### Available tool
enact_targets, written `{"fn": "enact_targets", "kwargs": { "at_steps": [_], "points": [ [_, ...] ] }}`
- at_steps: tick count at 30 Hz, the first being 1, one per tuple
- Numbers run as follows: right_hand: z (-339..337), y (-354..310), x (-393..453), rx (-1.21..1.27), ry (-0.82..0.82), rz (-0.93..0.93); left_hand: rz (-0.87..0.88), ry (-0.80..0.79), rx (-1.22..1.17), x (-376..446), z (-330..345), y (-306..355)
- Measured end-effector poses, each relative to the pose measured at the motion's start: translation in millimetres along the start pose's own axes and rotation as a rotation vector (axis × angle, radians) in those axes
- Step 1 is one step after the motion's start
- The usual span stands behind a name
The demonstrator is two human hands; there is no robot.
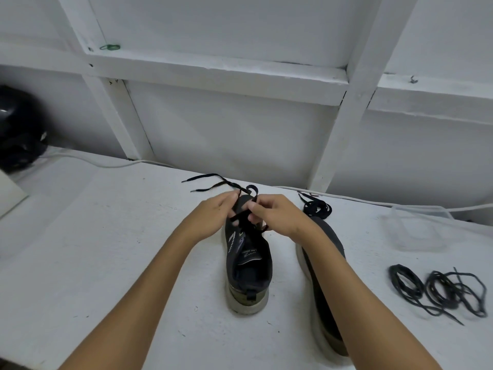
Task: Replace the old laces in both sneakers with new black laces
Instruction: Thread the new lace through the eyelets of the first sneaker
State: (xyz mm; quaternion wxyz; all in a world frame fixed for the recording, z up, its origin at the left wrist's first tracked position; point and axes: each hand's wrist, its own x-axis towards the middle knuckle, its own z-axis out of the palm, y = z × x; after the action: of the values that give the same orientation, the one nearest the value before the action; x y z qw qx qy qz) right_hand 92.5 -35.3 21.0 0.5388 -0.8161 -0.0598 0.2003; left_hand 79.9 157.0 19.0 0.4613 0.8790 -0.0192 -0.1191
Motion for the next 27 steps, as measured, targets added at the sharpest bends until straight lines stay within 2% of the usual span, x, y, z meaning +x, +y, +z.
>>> {"fn": "enact_targets", "kwargs": {
  "at_steps": [5, 8, 11, 13, 15, 16, 17, 18, 20, 21, 22, 24, 27],
  "points": [
    [-21, 6, -6, 0.214, 0.076, 0.151, 0.013, -0.084, 0.160, -17, -7, -21],
    [-40, 7, -7, 0.390, 0.312, 0.262, -0.004, -0.044, 0.210, -28, -18, -31],
    [-53, 16, -11, 0.281, 0.489, 0.421, -0.041, 0.030, 0.218, -35, -27, -40],
    [-60, 25, -14, 0.456, 0.499, 0.482, -0.066, 0.080, 0.222, -38, -33, -46],
    [-70, 31, -16, 0.758, 0.536, 0.457, -0.107, 0.097, 0.229, -40, -36, -53],
    [-74, 33, -19, 0.797, 0.577, 0.436, -0.125, 0.097, 0.235, -41, -37, -56],
    [-78, 34, -21, 0.699, 0.626, 0.432, -0.138, 0.094, 0.238, -42, -38, -58],
    [-81, 37, -23, 0.453, 0.638, 0.455, -0.145, 0.093, 0.236, -43, -37, -60],
    [-81, 42, -27, -0.214, 0.601, 0.538, -0.141, 0.088, 0.230, -45, -35, -60],
    [-78, 42, -28, -0.467, 0.582, 0.556, -0.130, 0.084, 0.228, -45, -33, -59],
    [-74, 39, -28, -0.610, 0.574, 0.547, -0.115, 0.081, 0.228, -44, -31, -57],
    [-62, 30, -26, -0.673, 0.570, 0.422, -0.083, 0.074, 0.226, -43, -27, -50],
    [-35, 13, -15, -0.601, 0.408, 0.038, -0.019, 0.059, 0.170, -43, -23, -33]
  ]
}}
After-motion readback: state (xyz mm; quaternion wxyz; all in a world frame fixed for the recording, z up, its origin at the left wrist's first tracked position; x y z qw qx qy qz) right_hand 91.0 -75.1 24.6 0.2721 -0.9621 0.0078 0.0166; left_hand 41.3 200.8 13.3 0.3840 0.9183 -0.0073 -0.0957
